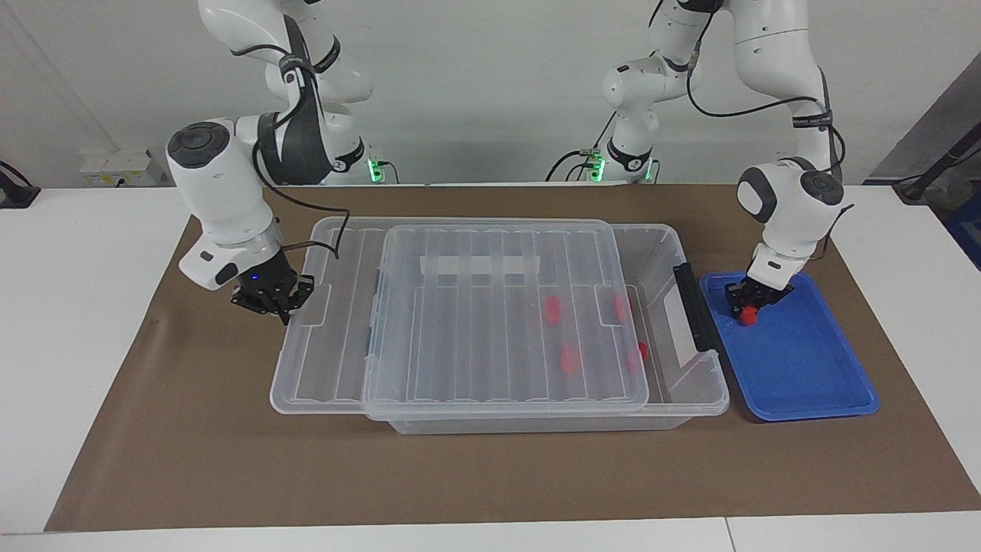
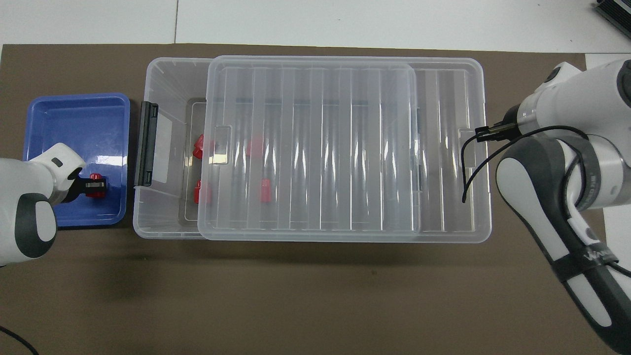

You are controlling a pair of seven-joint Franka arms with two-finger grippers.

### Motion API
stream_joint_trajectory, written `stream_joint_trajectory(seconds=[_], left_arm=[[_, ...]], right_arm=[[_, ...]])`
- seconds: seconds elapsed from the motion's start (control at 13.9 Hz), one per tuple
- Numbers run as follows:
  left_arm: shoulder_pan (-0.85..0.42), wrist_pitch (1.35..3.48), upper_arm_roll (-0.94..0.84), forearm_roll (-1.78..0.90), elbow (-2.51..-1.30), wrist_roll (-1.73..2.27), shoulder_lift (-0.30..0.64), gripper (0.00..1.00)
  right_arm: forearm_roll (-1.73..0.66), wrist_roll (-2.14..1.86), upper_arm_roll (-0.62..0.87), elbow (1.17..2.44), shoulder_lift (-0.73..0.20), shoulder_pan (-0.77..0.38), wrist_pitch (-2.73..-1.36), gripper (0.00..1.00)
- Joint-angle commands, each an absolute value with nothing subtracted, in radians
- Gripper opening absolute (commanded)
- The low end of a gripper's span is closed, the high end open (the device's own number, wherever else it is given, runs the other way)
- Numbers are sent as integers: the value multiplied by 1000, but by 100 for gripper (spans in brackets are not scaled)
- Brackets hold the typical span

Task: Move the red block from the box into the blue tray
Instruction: 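Release the block with the left gripper while the right gripper slides the lid closed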

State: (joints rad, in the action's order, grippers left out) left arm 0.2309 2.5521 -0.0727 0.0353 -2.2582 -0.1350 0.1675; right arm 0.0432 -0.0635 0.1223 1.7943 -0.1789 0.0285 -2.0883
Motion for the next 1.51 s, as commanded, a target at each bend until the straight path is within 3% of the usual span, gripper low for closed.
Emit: stream_joint_trajectory(seconds=[0.0, 0.07, 0.22, 0.29, 0.36, 0.86, 1.22, 1.43], left_arm=[[224, 2580, -71, 20, -2273, -140, 172, 69], [224, 2579, -71, 20, -2272, -140, 173, 85], [224, 2577, -71, 20, -2270, -141, 173, 87], [224, 2576, -71, 20, -2269, -141, 173, 97], [224, 2576, -71, 20, -2267, -140, 173, 100], [218, 2508, -75, 20, -2220, -138, 166, 100], [184, 2060, -78, 20, -1947, -132, 109, 100], [178, 1869, -81, 20, -1850, -135, 48, 100]], right_arm=[[34, -25, 124, 1801, -166, -11, -2074, 0], [34, -3, 126, 1801, -164, -24, -2072, 0], [32, 18, 127, 1802, -163, -46, -2071, 0], [32, 18, 129, 1804, -163, -57, -2069, 0], [32, 18, 129, 1802, -161, -69, -2065, 0], [8, 26, 129, 1802, -160, -124, -2063, 0], [8, 28, 143, 1798, -160, -124, -2059, 0], [6, 34, 141, 1790, -147, -111, -2039, 0]])
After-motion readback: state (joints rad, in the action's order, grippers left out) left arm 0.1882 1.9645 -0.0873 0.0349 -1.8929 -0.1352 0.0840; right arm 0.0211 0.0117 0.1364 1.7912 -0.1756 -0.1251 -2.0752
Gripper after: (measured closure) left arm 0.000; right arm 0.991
